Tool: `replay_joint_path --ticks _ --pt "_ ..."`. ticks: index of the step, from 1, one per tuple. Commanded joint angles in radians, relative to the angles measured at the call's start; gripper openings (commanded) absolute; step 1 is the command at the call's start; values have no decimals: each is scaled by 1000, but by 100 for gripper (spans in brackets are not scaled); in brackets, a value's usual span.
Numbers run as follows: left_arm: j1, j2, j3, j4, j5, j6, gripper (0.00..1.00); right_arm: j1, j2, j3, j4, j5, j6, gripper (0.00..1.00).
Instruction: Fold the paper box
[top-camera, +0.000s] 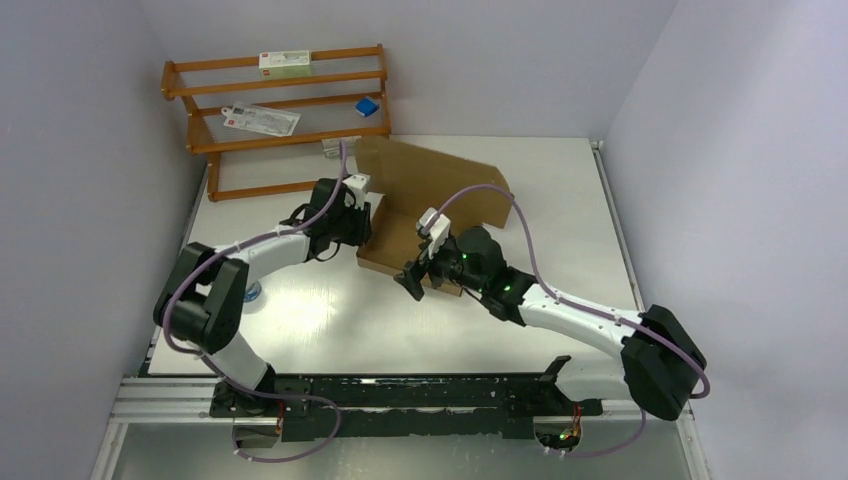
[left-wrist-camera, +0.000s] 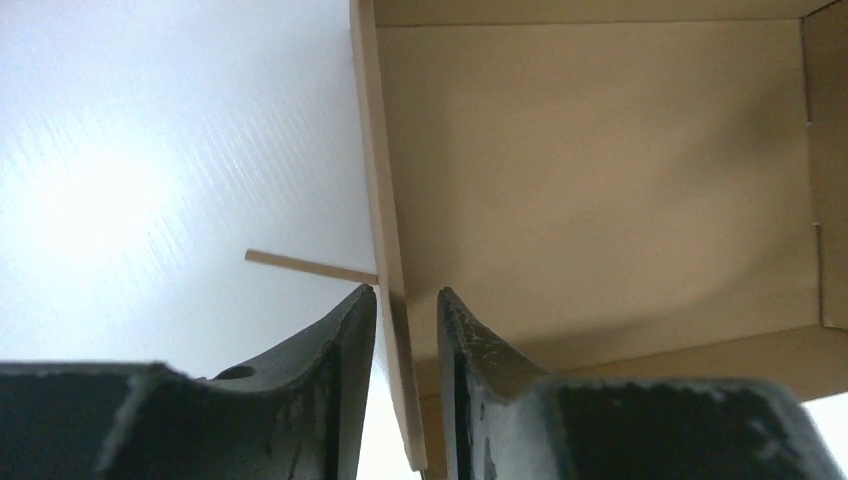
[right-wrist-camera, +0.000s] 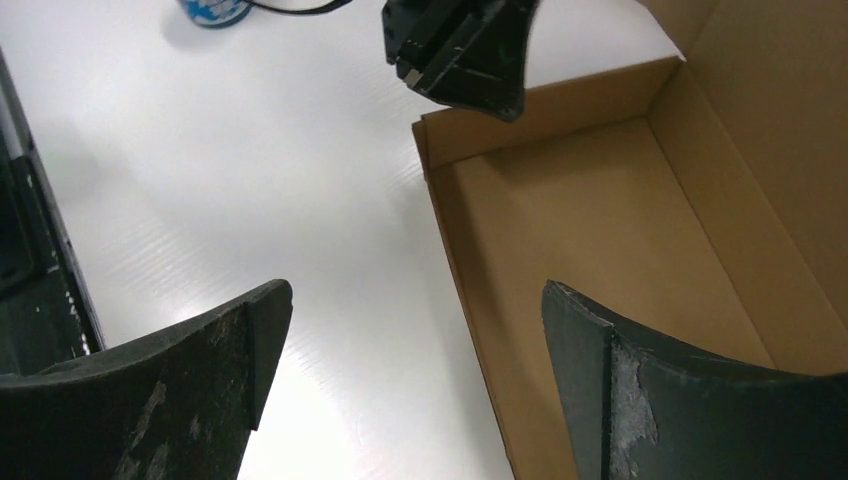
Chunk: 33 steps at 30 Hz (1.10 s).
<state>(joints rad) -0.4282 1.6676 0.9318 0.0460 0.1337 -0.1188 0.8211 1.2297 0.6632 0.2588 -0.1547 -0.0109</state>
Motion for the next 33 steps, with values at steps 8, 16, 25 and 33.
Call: replay_joint_path --ticks 8,16,25,33 --pt "-24 -44 4 -38 -95 -108 66 43 197 -48 319 -101 -119 100" --pt "-26 45 42 -10 -39 -125 56 115 415 -18 576 2 -134 100" --pt "-33 57 18 -9 -10 -128 41 164 619 27 795 207 -179 98" --pt "-40 47 -15 -12 2 -132 35 166 723 90 865 331 -196 93"
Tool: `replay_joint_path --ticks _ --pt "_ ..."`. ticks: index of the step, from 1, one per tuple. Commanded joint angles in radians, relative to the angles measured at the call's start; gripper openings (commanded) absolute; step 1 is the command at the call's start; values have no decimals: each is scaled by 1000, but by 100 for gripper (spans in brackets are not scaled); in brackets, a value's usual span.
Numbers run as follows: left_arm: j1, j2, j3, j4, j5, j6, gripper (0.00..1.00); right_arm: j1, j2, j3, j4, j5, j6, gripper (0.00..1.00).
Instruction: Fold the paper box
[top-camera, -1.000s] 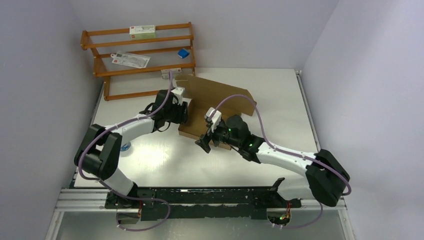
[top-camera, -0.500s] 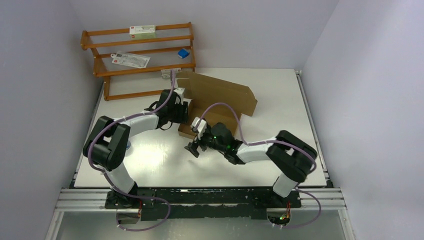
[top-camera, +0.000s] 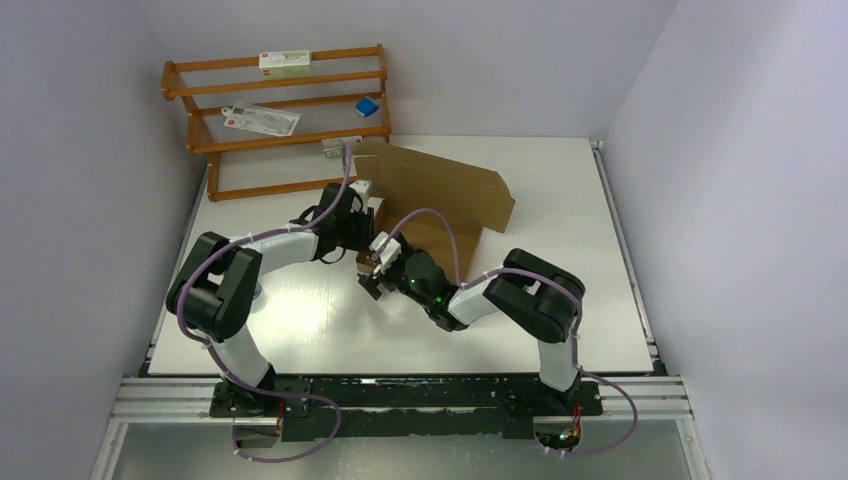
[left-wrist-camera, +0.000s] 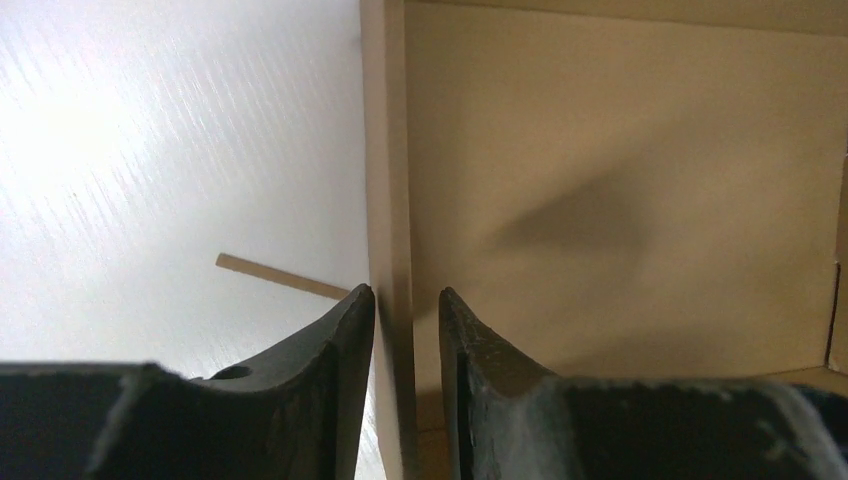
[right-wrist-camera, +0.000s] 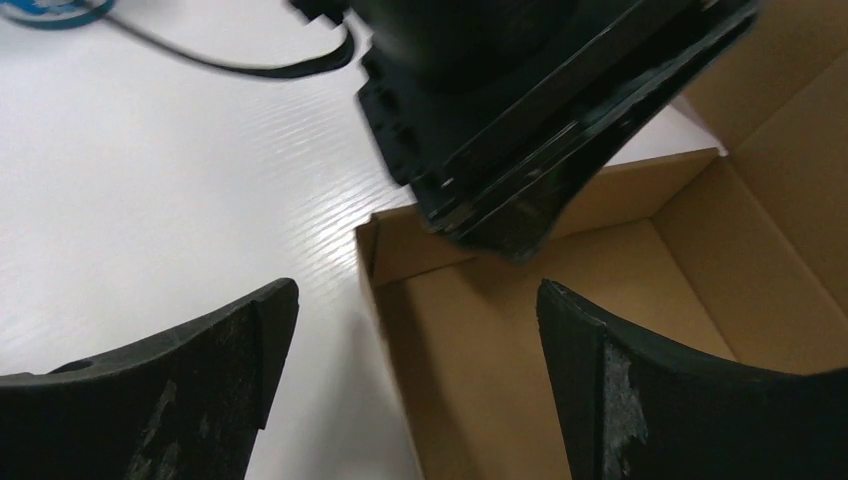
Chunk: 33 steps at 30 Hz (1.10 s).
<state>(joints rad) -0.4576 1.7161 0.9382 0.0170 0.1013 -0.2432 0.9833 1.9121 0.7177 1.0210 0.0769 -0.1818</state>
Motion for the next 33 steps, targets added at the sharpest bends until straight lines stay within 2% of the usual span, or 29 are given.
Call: replay_joint_path --ticks 1,8,14,21,30,33 --pt "-12 -3 -26 18 38 -8 35 4 51 48 103 113 -26 91" --pt "-24 -13 -37 -4 44 -1 31 2 103 81 108 175 -29 76" --pt "-35 -37 -45 -15 40 14 28 2 131 92 130 222 -28 55" --pt "-47 -66 -77 -42 47 12 23 1 123 93 145 238 -30 35" --pt "-48 -186 -166 -59 31 -54 24 9 -17 35 -19 73 23 31" --pt "-49 -246 -221 -58 -2 -86 28 15 -104 19 -143 5 31 37"
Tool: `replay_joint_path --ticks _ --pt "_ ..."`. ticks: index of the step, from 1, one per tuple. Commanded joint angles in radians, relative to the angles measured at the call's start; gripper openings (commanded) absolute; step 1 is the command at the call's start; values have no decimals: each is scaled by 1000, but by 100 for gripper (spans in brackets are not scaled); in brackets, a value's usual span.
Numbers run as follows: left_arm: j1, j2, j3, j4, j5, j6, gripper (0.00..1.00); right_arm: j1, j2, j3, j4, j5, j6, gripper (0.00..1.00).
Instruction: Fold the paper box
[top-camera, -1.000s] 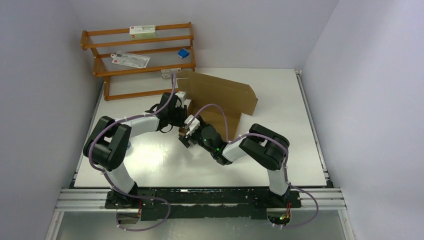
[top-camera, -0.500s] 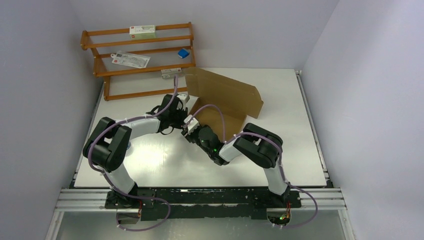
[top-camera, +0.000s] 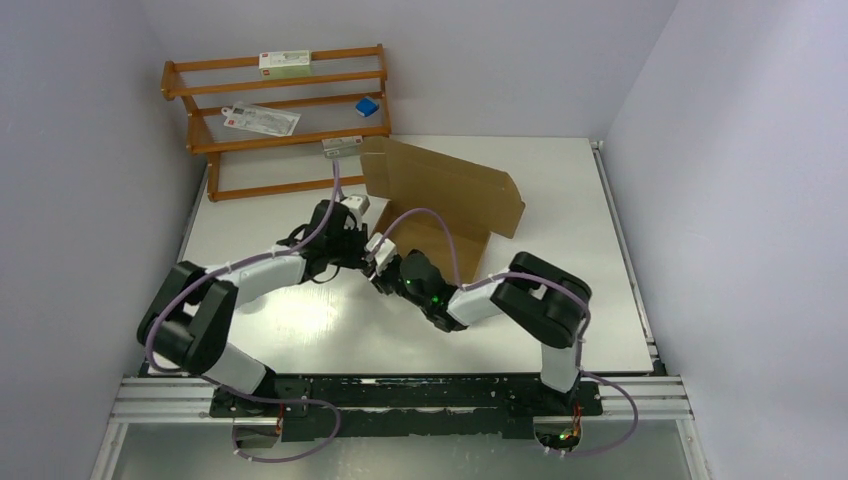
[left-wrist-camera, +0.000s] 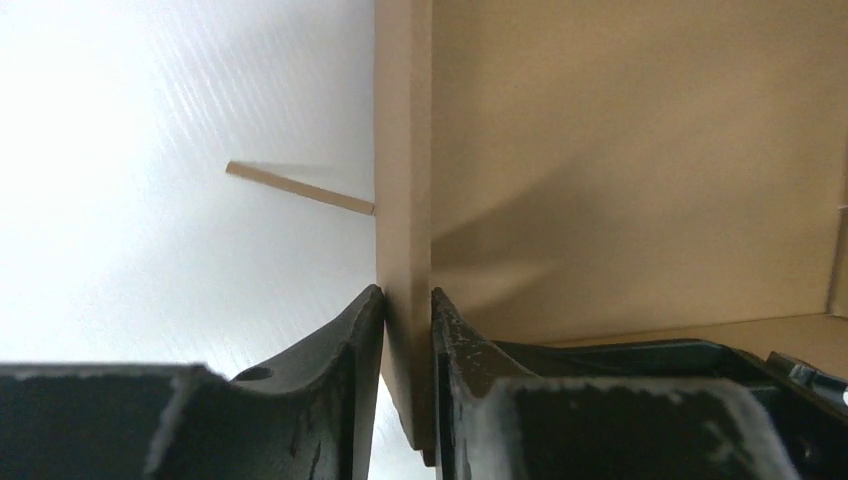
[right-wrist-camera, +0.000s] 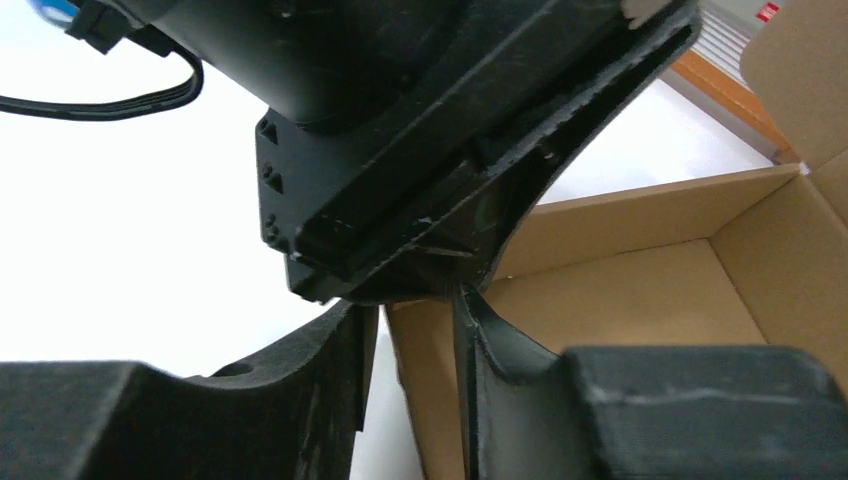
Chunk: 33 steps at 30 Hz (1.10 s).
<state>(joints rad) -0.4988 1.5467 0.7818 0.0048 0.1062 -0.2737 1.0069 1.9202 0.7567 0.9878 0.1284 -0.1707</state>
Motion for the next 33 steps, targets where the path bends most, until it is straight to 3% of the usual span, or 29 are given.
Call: replay_joint_path --ticks 1,9,15,24,33 --pt "-8 -100 -84 -42 -14 -65 30 -7 -143 -28 -145 -59 28 40" --pt "-7 -263 -145 -19 -98 -98 50 -7 -434 -37 -534 -100 47 61" --pt "17 -322 -94 54 -197 -53 68 -13 -610 50 -930 13 75 70" --pt "193 -250 -14 233 120 87 76 -101 -769 274 -1499 208 138 75" --pt "239 -229 80 227 284 314 79 -221 -803 430 -1771 397 214 84"
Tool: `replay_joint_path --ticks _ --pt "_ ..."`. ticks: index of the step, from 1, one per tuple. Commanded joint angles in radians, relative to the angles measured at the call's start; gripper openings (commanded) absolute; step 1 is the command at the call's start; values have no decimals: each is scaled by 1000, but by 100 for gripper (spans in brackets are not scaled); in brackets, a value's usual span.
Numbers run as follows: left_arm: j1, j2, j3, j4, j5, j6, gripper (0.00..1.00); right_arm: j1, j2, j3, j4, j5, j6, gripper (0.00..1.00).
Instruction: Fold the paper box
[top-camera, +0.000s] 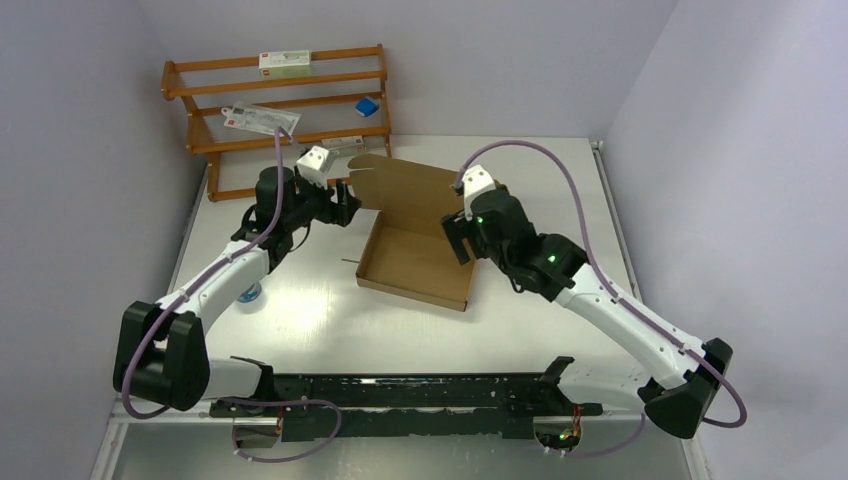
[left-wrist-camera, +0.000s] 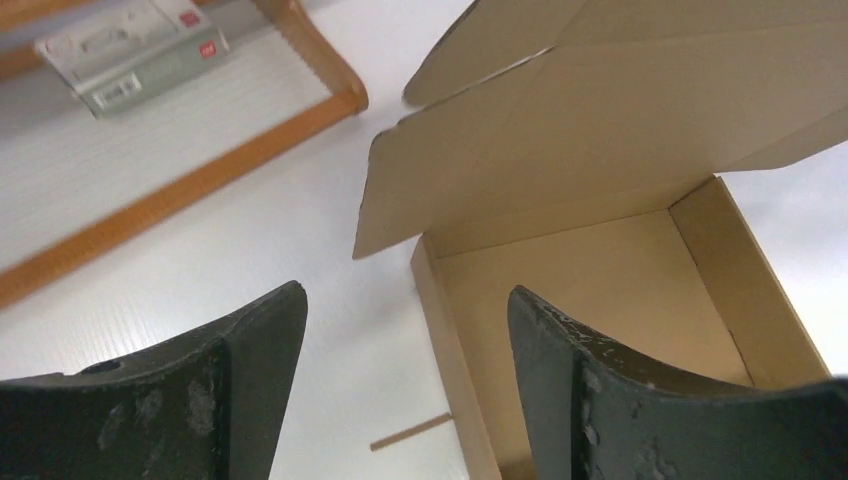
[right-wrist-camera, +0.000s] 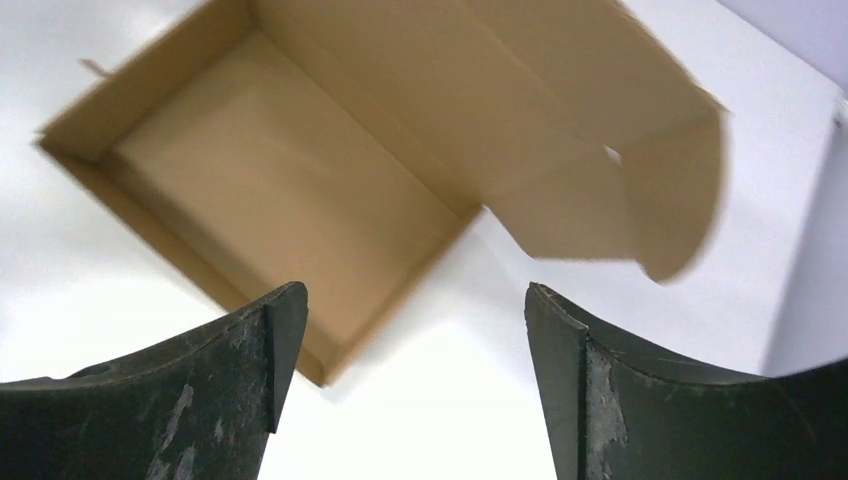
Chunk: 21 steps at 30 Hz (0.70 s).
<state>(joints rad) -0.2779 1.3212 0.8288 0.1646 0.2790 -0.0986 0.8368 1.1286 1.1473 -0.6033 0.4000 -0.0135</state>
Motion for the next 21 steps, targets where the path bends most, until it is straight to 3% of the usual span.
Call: replay_joint_path --ticks 1,9,14,21 --pt "25 1 35 70 129 154 80 -65 -16 44 -186 126 65 85" --pt "59 63 142 7 192 248 80 -151 -27 96 -206 178 8 88" --pt "60 114 227 -55 221 343 82 -272 25 107 -161 3 -83 91" --pt "68 198 368 -188 344 475 83 -316 128 143 -134 -104 -124 91"
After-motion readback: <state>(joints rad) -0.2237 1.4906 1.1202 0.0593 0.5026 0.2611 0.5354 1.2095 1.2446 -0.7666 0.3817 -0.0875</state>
